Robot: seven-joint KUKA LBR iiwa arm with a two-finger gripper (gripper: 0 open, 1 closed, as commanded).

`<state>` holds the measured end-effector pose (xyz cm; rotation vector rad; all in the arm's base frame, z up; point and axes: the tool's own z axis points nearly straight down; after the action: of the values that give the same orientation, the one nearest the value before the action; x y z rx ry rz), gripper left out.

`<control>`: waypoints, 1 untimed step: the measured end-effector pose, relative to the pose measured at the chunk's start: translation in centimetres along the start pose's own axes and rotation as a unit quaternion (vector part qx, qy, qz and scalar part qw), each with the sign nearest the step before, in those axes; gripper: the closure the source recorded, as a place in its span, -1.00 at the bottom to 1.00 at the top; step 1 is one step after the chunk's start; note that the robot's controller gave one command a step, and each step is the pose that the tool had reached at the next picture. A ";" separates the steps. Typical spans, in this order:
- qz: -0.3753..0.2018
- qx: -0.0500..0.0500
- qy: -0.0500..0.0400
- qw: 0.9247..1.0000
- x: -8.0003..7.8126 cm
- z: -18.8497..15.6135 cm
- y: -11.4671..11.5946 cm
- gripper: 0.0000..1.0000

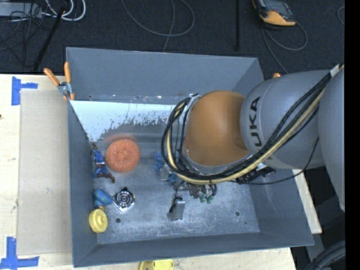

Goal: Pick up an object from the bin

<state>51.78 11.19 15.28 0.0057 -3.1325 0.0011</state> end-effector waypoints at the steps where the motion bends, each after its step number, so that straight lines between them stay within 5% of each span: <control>1: 0.002 0.000 -0.004 1.000 -0.2 -0.4 0.0 -1.00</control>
Offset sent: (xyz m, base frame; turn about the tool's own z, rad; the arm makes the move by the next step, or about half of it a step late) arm 0.0274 -0.0979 0.0249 -0.0261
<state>51.97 11.15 15.69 0.0010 -3.1397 -0.0004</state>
